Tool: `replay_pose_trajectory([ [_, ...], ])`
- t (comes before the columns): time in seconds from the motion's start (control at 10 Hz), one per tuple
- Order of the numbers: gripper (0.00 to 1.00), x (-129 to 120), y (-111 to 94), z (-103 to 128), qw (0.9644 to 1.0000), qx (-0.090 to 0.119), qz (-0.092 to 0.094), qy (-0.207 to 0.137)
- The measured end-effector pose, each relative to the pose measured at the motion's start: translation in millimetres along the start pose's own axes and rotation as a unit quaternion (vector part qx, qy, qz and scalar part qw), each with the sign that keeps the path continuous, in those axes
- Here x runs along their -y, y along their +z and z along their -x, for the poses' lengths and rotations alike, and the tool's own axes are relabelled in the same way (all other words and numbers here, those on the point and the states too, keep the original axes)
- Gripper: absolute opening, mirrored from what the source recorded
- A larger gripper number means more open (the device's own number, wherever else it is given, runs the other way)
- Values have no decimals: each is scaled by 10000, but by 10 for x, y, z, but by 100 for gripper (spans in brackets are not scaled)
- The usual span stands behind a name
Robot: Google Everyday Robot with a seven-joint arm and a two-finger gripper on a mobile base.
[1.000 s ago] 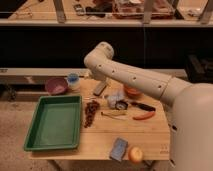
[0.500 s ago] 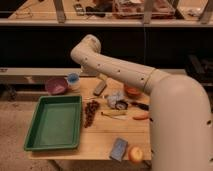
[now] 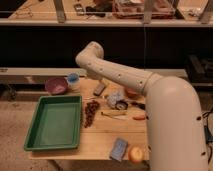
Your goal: Wipe purple bowl with eraser
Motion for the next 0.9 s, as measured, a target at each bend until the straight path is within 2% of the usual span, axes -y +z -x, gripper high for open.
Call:
replay_pose_trajectory([
  [0.2, 80, -52, 172, -50, 9991, 108, -344, 216],
  [0.3, 80, -69, 239, -122, 9984, 186, -439, 295],
  [0.4, 80, -84, 290, -205, 9983, 194, -443, 330],
  [0.6, 80, 67, 389, -346, 9983, 299, -429, 250],
  [0.7, 80, 78, 433, -431, 9987, 295, -370, 195],
  [0.9, 80, 102, 534, -482, 9985, 424, -318, 108],
])
